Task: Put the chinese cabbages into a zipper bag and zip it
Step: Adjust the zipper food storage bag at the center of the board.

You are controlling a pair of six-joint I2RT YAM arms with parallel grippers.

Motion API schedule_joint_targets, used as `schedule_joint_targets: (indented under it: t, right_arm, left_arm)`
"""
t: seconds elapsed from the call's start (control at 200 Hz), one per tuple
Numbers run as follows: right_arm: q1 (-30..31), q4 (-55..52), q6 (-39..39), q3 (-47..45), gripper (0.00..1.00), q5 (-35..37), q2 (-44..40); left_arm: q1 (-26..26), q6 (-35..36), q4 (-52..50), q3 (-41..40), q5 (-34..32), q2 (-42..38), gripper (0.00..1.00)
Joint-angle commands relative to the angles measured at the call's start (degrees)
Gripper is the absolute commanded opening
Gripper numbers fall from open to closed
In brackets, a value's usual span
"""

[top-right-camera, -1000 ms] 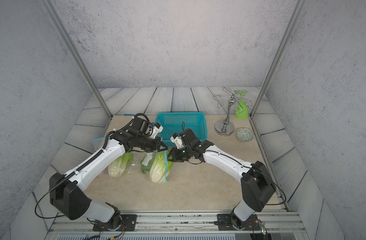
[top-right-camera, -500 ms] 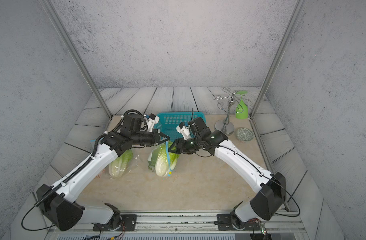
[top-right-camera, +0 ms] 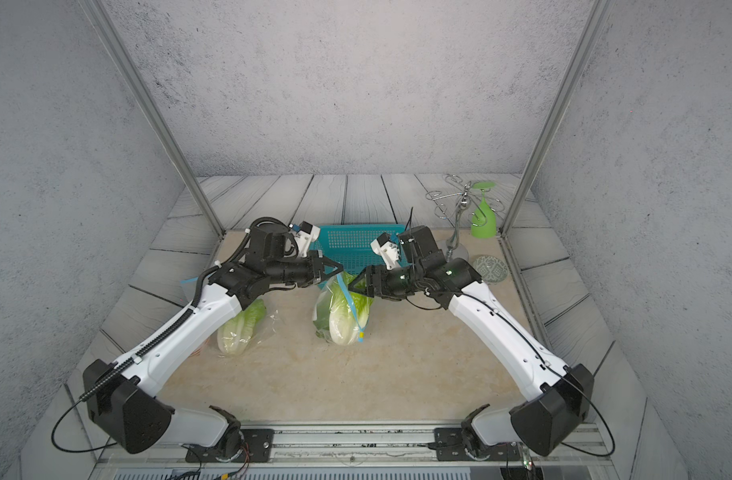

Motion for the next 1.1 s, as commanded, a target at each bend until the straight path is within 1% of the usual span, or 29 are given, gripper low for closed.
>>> schedule_joint_targets:
  t: [0.0, 0.16, 0.27, 0.43, 0.52, 0.616, 0.741, 0.811, 0.896, 0.946, 1.031, 1.096]
  right_arm:
    - [-0.8, 0.6, -0.1, -0.1, 0.72, -1.7, -1.2]
    - [-1.6, 4.0, 2.1, 0.3, 0.72, -3.7, -1.0]
    - [-1.6, 7.3, 3.9, -1.1, 0.72, -5.6, -1.0]
    - [-2.9, 10.4, 3.3, -2.2, 0.73, -3.2, -2.1]
    - [-4.2, 9.0, 2.5, -0.7, 0.73, -2.2, -1.6]
    - [-5.9, 7.5, 3.2, -1.9, 0.72, 0.3, -2.8]
    - [-9.7, 6.9, 7.4, -6.6, 0.72, 3.4, -6.3]
    - [-11.7, 3.8, 8.8, -8.4, 0.72, 5.8, -7.3]
    - [-12.1, 3.4, 10.8, -13.0, 0.7, 7.3, -8.2]
    - [-12.0, 5.2, 13.4, -17.0, 0.66, 7.1, -8.7]
    - [-11.9, 11.3, 18.0, -24.7, 0.62, 6.2, -9.7]
    - [-11.5, 15.6, 19.8, -27.8, 0.59, 4.3, -9.3]
  left_arm:
    - [0.1, -1.4, 4.7, -0.1, 1.1, 0.6, 0.0]
    - [0.2, -1.9, 7.1, -1.0, 1.6, 2.0, 0.0]
    - [0.4, -1.7, 7.7, -1.1, 2.2, 3.7, 0.0]
    - [1.3, -0.7, 7.5, -0.9, 2.9, 5.2, 0.0]
    - [1.8, 0.1, 7.4, -1.0, 2.6, 5.4, 0.0]
    - [2.6, 0.3, 7.9, -1.7, 3.0, 5.1, 0.0]
    - [4.4, 0.2, 8.9, -3.1, 3.4, 4.0, 0.0]
    - [5.2, -0.1, 9.2, -3.2, 4.0, 3.9, 0.0]
    - [5.4, 0.0, 8.9, -3.2, 4.5, 3.9, 0.0]
    - [5.4, -0.1, 8.8, -3.3, 4.7, 4.0, 0.0]
    - [5.3, -0.8, 9.4, -4.5, 4.5, 4.3, 0.0]
    - [5.2, -0.8, 9.5, -5.6, 3.7, 4.1, 0.0]
